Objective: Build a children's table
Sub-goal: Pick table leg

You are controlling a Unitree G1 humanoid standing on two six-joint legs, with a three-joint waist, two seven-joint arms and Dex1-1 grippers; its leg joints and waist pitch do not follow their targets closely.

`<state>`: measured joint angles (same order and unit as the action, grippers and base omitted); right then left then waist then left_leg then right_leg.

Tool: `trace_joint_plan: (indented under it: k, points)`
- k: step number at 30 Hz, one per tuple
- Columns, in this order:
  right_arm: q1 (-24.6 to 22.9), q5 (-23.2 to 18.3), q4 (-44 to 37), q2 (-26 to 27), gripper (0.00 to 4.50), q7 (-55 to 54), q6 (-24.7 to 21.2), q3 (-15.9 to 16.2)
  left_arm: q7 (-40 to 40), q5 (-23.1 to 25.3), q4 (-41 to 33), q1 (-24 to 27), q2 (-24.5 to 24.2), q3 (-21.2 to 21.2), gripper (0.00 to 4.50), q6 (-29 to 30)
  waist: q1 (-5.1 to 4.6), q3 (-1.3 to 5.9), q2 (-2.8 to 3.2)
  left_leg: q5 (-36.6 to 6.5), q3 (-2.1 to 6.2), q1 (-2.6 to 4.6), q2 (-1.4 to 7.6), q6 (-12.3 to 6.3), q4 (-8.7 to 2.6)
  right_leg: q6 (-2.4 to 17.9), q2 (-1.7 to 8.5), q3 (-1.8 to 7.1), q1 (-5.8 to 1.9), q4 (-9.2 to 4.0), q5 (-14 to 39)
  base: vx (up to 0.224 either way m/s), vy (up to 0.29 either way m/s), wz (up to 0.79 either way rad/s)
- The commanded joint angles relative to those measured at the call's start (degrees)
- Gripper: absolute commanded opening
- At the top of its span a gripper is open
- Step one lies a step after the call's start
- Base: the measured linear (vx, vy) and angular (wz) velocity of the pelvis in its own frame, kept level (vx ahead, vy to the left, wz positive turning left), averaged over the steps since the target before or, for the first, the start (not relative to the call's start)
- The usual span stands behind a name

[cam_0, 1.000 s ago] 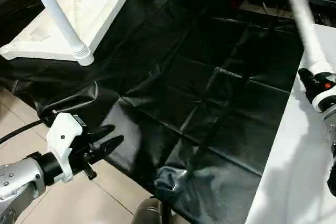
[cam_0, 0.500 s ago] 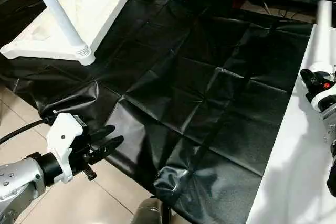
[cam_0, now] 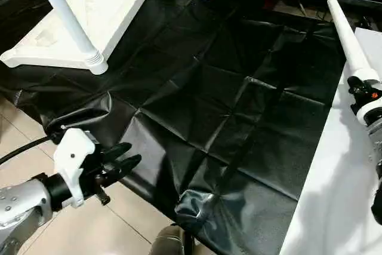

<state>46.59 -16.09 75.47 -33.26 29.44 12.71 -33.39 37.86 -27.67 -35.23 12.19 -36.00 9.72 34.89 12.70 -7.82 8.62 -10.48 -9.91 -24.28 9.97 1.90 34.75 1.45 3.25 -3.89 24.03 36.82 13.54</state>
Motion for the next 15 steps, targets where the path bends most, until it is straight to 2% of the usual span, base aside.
trace_joint_plan:
  k: [1,3,6,8,9,10,12,13,14,15]
  points:
    - [-1.77,-1.52,0.16,1.16,0.04,0.70,0.85,-0.87,-0.90,0.83,0.72,-0.54,0.50,-1.23,1.78,-0.50,-0.15,3.43,-1.29,-6.75,1.66,1.26,3.41,-7.67,-3.68,13.38,5.05,3.28,-2.22,-4.85,7.45,0.000,0.000,0.00]
    - [-2.95,-2.76,-1.00,1.83,0.04,1.70,2.80,-1.72,-1.55,1.67,2.06,-1.92,2.10,-3.26,1.78,-1.40,-0.52,4.05,-1.88,-4.49,1.39,1.32,3.36,-8.79,-3.23,13.55,4.91,3.24,-2.37,-4.57,5.03,0.000,0.000,0.00]
    - [-4.96,-4.67,-3.53,3.22,0.04,3.13,5.86,-3.01,-2.15,2.80,4.61,-4.16,4.54,-6.09,1.78,-2.88,-0.72,4.81,-1.93,0.60,1.42,1.14,3.18,-11.07,-2.47,13.67,4.77,2.91,-2.54,-3.74,0.63,0.000,0.000,0.00]
    - [-5.84,-5.47,-5.13,3.84,0.04,3.77,6.97,-3.48,-2.36,3.24,5.85,-5.17,5.51,-7.07,1.78,-3.45,-1.36,5.15,-2.40,1.31,1.23,1.14,3.11,-12.00,-2.14,13.92,4.58,2.82,-2.57,-3.67,0.07,0.000,0.000,0.00]
    - [-5.84,-5.47,-5.13,3.84,0.04,3.77,6.97,-3.48,-2.36,3.24,5.85,-5.17,5.51,-7.07,1.78,-3.45,-1.34,5.04,-2.29,0.82,1.20,1.21,3.16,-12.13,-2.20,13.78,4.65,2.83,-2.46,-3.84,0.93,0.000,0.000,0.00]
    - [-6.84,-6.64,-7.27,4.56,0.04,4.56,7.60,-4.22,-2.60,3.75,7.28,-6.36,6.61,-8.12,1.78,-4.21,-1.83,5.35,-2.75,0.72,1.14,1.12,3.15,-12.04,-2.11,13.75,4.65,2.79,-2.71,-3.78,1.63,0.000,0.000,0.00]
    - [-8.13,-7.68,-10.07,5.46,0.04,5.32,8.07,-4.65,-2.76,4.08,8.55,-7.28,7.59,-8.82,1.78,-4.99,-2.05,5.51,-2.50,0.26,1.26,1.14,3.22,-12.03,-2.10,12.99,4.82,2.74,-2.71,-3.82,3.34,0.000,0.000,0.00]
    - [-9.47,-8.67,-12.92,6.35,0.04,6.06,8.03,-4.91,-3.06,4.59,9.92,-8.31,8.73,-9.76,1.78,-5.82,-2.48,5.91,-3.26,0.76,1.09,1.27,3.27,-12.08,-1.98,13.06,4.62,2.72,-2.76,-3.77,2.83,0.000,0.000,0.00]
    - [-9.47,-8.67,-12.92,6.35,0.04,6.06,8.03,-4.91,-3.06,4.59,9.92,-8.31,8.73,-9.76,1.78,-5.82,-2.60,5.86,-3.07,1.18,1.19,1.18,3.17,-12.21,-1.91,12.77,4.66,2.67,-2.72,-3.59,2.87,0.000,0.000,0.00]
    - [-12.53,-9.92,-20.16,8.46,0.04,6.82,6.60,-4.10,-3.85,5.87,11.94,-9.67,10.57,-11.27,1.78,-7.35,-3.37,6.06,-3.89,1.77,1.00,1.06,3.11,-12.63,-1.81,12.83,4.51,2.67,-2.86,-3.63,2.15,0.000,0.000,0.00]
